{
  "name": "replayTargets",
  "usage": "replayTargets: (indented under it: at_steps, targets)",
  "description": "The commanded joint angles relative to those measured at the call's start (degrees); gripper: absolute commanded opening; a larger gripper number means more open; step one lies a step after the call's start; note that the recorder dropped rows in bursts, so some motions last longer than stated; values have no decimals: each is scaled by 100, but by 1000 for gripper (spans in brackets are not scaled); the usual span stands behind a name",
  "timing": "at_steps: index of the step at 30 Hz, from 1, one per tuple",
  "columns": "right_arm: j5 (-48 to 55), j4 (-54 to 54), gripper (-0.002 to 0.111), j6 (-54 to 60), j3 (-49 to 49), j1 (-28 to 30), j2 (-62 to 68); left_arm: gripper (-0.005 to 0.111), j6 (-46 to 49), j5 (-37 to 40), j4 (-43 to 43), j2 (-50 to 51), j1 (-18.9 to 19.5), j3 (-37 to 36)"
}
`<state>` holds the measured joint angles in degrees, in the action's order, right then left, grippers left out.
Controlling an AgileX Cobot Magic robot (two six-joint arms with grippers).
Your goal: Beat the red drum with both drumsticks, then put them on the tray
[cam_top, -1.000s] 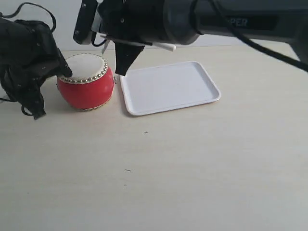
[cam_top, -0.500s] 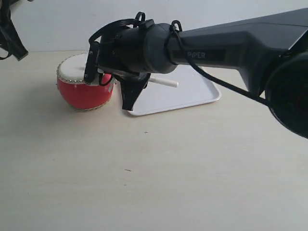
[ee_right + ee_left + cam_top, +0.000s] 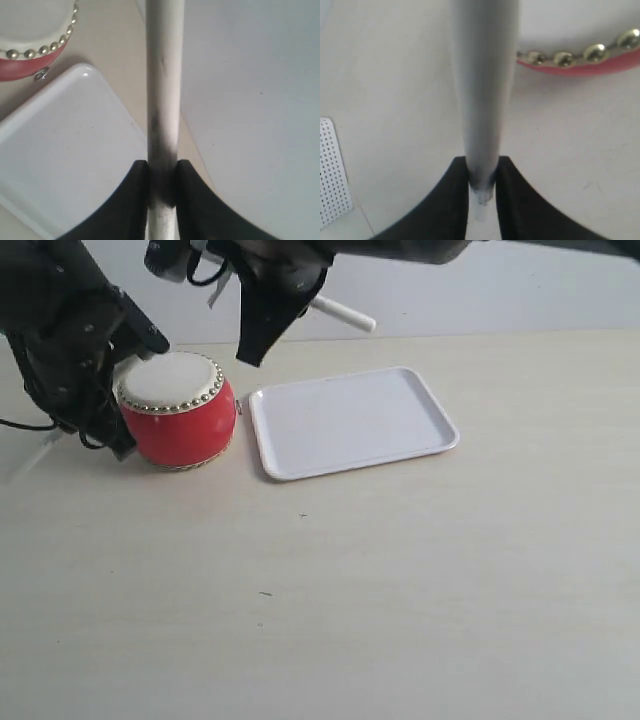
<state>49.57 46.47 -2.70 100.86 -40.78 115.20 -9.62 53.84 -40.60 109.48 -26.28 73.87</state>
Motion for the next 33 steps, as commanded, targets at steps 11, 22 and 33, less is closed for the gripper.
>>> replayTargets:
  at_steps: [11, 22, 33]
  targets:
    - [14, -14, 0, -42, 14, 9, 182, 0, 37, 1098, -1088, 476, -14, 8]
    - [26, 16, 0, -202, 14, 9, 338, 0, -136, 997, -1365, 713, -38, 30]
    - [54, 44, 0, -202, 14, 9, 349, 0, 108, 1467, -1380, 1250, -64, 470]
